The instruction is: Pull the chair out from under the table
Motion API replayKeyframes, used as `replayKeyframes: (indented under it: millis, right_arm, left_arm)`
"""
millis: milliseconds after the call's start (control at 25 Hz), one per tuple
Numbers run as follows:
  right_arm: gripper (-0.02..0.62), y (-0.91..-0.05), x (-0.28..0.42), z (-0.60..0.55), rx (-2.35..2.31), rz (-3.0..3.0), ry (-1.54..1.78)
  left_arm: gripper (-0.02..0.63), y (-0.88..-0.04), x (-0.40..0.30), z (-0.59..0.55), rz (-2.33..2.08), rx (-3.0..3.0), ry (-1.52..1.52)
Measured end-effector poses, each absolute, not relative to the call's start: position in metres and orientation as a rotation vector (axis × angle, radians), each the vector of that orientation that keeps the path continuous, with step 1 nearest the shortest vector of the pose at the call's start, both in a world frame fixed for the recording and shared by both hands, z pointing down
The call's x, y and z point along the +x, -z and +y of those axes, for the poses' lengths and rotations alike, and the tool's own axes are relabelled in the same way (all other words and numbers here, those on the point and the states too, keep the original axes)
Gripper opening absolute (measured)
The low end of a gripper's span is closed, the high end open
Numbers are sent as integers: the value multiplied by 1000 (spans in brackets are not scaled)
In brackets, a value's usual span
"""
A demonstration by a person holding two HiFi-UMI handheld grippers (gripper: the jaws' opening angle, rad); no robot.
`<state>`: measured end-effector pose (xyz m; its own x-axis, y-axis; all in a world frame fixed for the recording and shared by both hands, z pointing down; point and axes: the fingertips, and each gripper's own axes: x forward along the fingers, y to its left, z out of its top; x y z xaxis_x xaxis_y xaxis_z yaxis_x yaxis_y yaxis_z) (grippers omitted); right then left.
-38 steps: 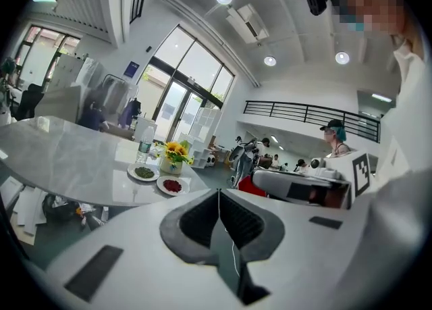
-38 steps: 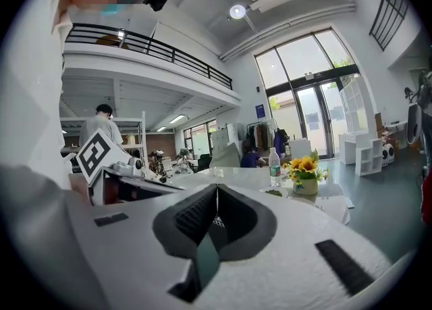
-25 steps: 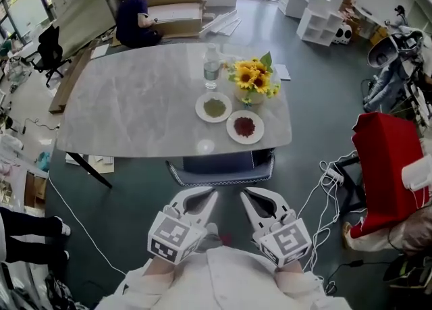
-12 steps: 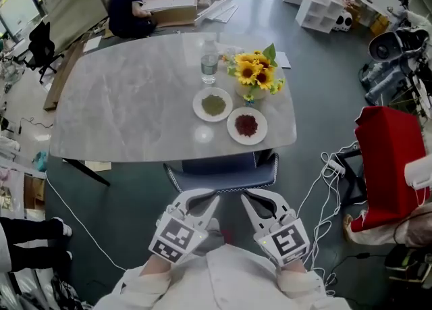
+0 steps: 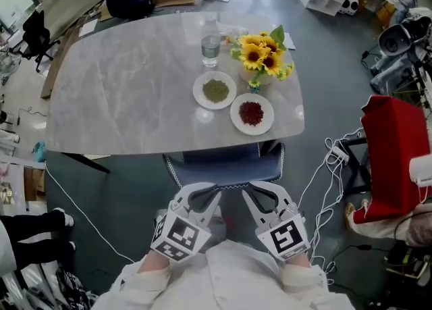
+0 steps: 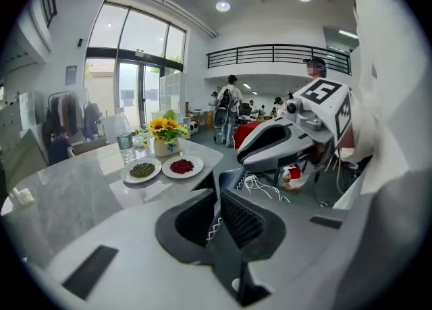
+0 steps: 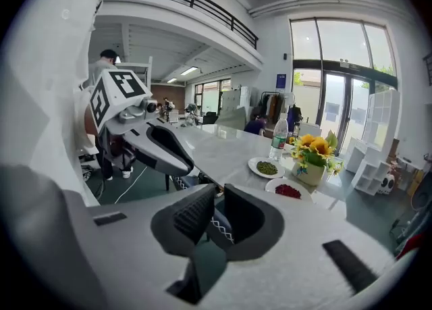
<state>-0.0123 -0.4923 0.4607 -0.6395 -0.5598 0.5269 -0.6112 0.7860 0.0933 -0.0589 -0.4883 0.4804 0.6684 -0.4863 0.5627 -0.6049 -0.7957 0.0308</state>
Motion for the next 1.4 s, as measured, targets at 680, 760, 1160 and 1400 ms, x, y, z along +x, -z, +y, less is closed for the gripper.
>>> replayKeyframes:
  millis: [680,760,1160,1400]
  right_arm:
    - [155,-505,-12,-493,678,-2276,-4]
    - [172,-511,-11,-494,649,-2248,20]
    - [221,-537,-8,-502,535,-2117,120]
    - [221,-555,-3,-512,522,-2025,173]
  left_arm:
    - [118,-518,-60,-489,-827,2652,-994]
    - [146,-521,-61,-491,-832,2651,-1038]
    - [239,-549,-71,-501,-809,2640,-1287]
    - [242,-560,-72,-504,-787,2616,-1307]
